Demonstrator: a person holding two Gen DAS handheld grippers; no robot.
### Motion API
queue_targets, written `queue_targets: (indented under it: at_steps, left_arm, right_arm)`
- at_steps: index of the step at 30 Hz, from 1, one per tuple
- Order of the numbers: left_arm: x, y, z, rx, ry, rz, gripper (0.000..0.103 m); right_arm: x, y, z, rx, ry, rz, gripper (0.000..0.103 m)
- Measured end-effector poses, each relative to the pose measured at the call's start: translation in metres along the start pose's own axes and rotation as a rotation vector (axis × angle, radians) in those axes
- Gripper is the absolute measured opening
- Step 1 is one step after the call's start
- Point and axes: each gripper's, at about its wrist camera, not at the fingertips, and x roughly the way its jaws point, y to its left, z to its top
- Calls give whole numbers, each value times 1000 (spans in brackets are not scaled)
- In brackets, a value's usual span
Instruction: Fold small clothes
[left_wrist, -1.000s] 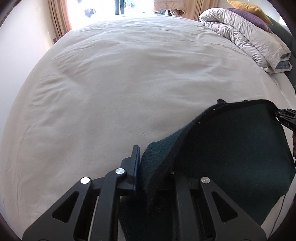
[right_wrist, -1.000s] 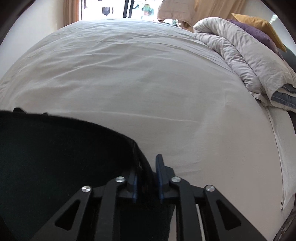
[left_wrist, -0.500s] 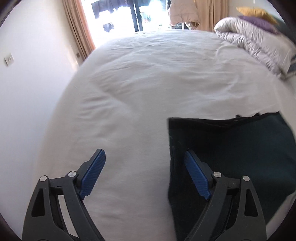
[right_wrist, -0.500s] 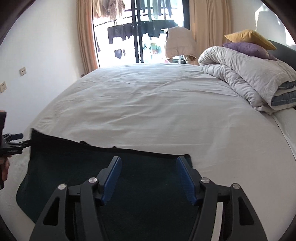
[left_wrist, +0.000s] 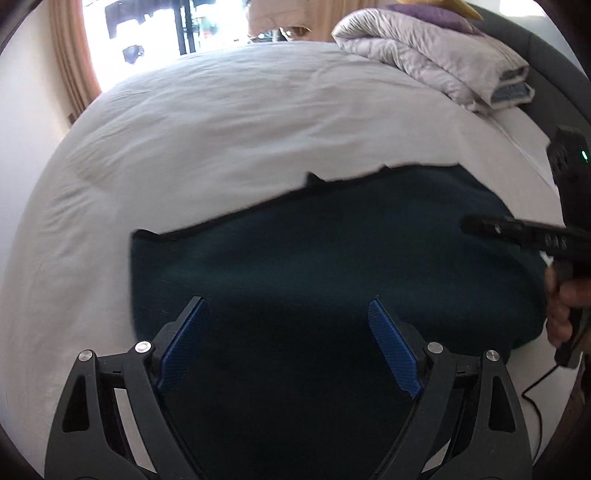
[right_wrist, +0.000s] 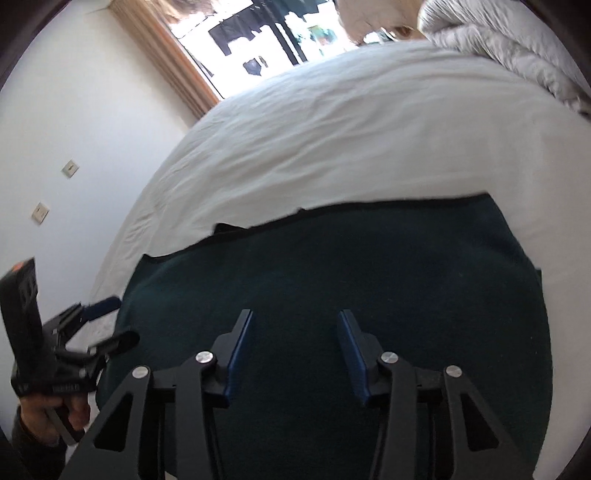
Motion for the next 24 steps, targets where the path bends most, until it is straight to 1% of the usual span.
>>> queue_targets:
  at_steps: [1, 2, 3, 5, 6, 8, 10, 11, 12, 13, 15, 16, 17, 18, 19, 20, 21, 22, 23, 24]
  left_arm:
    - [10, -7, -6, 23, 15, 29, 88]
    - [16, -10, -12, 29, 19, 44, 88]
    - [19, -8, -17, 22, 16, 33, 88]
    - [17, 1, -24, -6, -6, -11, 88]
    - [16, 4, -26, -16, -6, -24, 88]
    - [13, 14, -31, -34, -5, -12, 88]
    - [8, 28, -38, -64, -16, -40, 88]
    - [5, 32, -40, -81, -23, -39, 88]
    - [0, 35, -43, -97, -31, -22, 88]
    - [-4, 37, -45, -113, -48, -16, 88]
    - [-9, 39, -46, -143, -73, -34, 88]
    - [-2, 41, -45, -160, -64, -28, 88]
    - [4, 42, -47, -171, -48, -28, 88]
    - [10, 41, -48, -175, -38, -31, 88]
    - [11, 41, -50, -173, -51, -26, 88]
    - [11, 41, -52, -168, -64, -28, 88]
    - [10, 42, -53, -162, -69, -30, 88]
    - [8, 45, -55, -166, -73, -31, 88]
    - [5, 50, -58, -184, -75, -35, 88]
    - [1, 57, -62, -210, -78, -45, 88]
  right_arm:
    - [2, -14, -1, 39, -1, -12, 15]
    - [2, -32, -2, 86, -12, -4, 3]
    - [0, -53, -2, 153, -21, -1, 0]
    - [-6, -87, -3, 249, -63, 30, 0]
    - [-9, -101, -3, 274, -85, 32, 0]
    - [-18, -110, -2, 290, -118, 1, 0]
    - [-29, -105, -1, 286, -147, -87, 0]
    - [-36, -96, -1, 266, -159, -122, 2]
    - [-44, -83, -3, 236, -174, -122, 16]
    - [-52, -71, -6, 207, -188, -99, 28]
    - [-62, -32, -16, 120, -209, 34, 37]
    - [-63, -15, -22, 87, -203, 96, 43]
    - [-59, 3, -30, 57, -186, 174, 46]
    - [-53, 14, -35, 37, -165, 224, 53]
    - [-47, 21, -40, 22, -146, 240, 56]
    - [-38, 24, -44, 5, -120, 212, 56]
    - [-27, 19, -47, 4, -90, 142, 57]
    - [-19, 9, -48, 25, -70, 84, 41]
    - [-16, -8, -50, 67, -81, 80, 27]
    - [-18, -29, -50, 133, -105, 96, 0]
